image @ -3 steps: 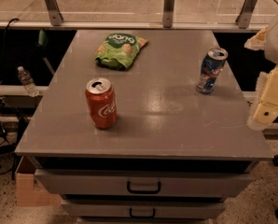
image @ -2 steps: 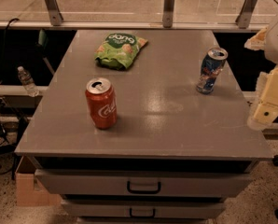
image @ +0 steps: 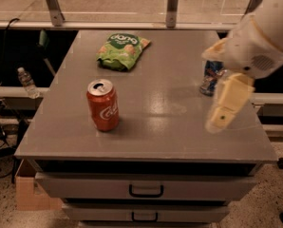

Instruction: Pick coke can

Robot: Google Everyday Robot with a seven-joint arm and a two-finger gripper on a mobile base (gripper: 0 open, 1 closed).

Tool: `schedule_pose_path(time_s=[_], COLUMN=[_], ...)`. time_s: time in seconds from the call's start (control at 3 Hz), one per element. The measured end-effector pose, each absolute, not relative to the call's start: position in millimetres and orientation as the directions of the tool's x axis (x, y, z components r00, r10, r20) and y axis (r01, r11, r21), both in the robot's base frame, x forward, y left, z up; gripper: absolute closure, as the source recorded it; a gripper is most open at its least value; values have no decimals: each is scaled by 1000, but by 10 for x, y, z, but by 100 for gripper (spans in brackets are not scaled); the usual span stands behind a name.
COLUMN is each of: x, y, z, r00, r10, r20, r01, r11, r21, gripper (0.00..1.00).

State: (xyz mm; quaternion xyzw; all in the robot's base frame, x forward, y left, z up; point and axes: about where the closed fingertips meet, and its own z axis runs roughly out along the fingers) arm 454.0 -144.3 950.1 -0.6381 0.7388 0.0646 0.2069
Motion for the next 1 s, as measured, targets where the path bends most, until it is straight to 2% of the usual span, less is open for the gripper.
schedule_pose_path(time_s=[0.33, 0.67, 1.0], x=[4606, 4697, 4747], y=[-605, 169, 681], z=[9327, 9280, 9231], r00=[23, 101, 107], r10=[-821, -671, -532], r20=[-571, -734, -840], r01=[-991, -994, -993], r11=[59, -38, -97], r21=[-123, -102, -65], gripper=[0, 0, 0])
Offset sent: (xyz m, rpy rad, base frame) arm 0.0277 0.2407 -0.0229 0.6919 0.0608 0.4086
